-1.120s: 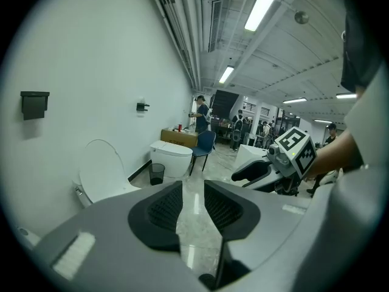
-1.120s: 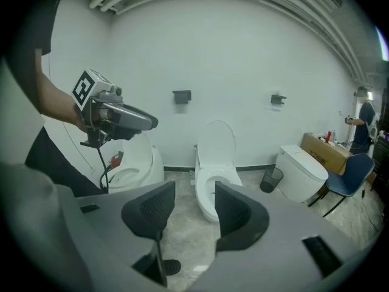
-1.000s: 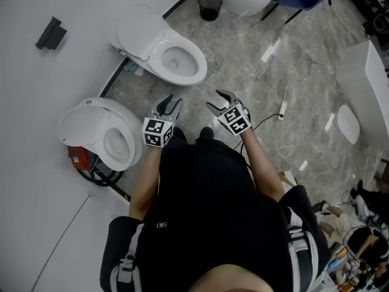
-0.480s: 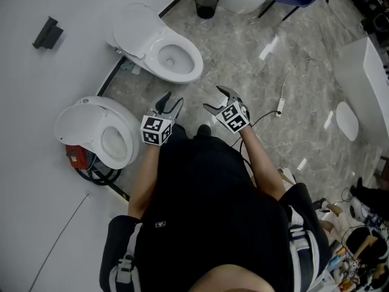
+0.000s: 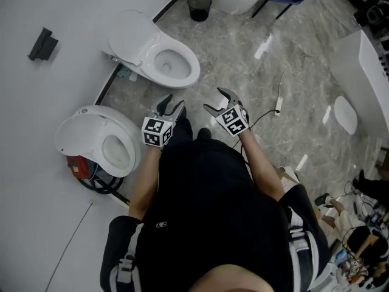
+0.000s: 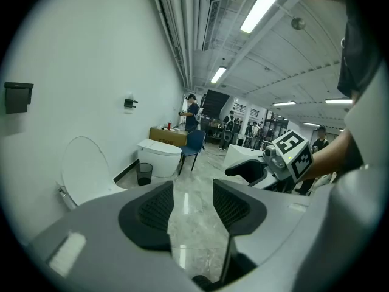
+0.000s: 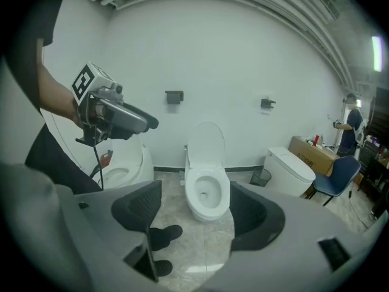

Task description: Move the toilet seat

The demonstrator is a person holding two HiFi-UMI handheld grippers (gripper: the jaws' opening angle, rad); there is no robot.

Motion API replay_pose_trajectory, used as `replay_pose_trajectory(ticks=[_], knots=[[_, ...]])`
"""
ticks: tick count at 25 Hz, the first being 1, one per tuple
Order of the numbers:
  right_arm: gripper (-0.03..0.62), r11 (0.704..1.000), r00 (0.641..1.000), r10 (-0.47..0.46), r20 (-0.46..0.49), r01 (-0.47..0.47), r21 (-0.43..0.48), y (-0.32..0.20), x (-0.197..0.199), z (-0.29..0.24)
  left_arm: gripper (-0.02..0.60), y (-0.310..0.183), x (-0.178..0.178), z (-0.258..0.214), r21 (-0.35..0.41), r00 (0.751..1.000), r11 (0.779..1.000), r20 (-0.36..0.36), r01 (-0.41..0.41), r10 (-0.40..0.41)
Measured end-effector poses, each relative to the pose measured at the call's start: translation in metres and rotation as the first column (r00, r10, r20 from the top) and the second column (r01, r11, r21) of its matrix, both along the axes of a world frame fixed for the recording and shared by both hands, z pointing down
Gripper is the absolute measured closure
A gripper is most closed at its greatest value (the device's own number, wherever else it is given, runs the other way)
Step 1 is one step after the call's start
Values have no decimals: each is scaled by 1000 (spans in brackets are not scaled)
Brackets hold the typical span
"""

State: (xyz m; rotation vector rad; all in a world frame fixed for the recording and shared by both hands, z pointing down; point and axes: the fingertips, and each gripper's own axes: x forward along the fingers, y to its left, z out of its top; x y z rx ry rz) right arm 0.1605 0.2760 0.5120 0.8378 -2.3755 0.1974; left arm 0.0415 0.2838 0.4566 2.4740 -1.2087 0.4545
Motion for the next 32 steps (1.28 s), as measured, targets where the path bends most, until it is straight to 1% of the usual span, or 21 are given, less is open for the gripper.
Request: replay_pose_trajectory(ticks=[7, 13, 19, 21, 25, 32], knots=[[243, 997, 997, 80, 8, -80, -13, -24, 5, 0, 379, -27, -7, 1, -10, 999, 999, -11, -32, 32], [256, 985, 984, 168, 61, -166, -34, -53, 1, -5, 380, -56, -20, 6, -32, 998, 998, -23, -59, 58], [261, 975, 975, 218, 43, -215, -56, -69, -17, 5, 385, -76, -40, 18, -54, 994, 993, -43, -107, 104], [263, 972, 973, 228, 41, -225, -66, -79, -17, 6, 386, -88, -39, 19, -65, 992, 991, -48, -120, 117], [267, 967, 968, 247, 41, -243, -81, -99, -23, 6, 388, -109, -38, 24, -95, 986, 983, -68, -159, 153], [267, 946, 948, 316, 37, -312, -92, -129, -37, 10, 393, -135, -46, 36, -127, 967, 960, -89, -250, 240]])
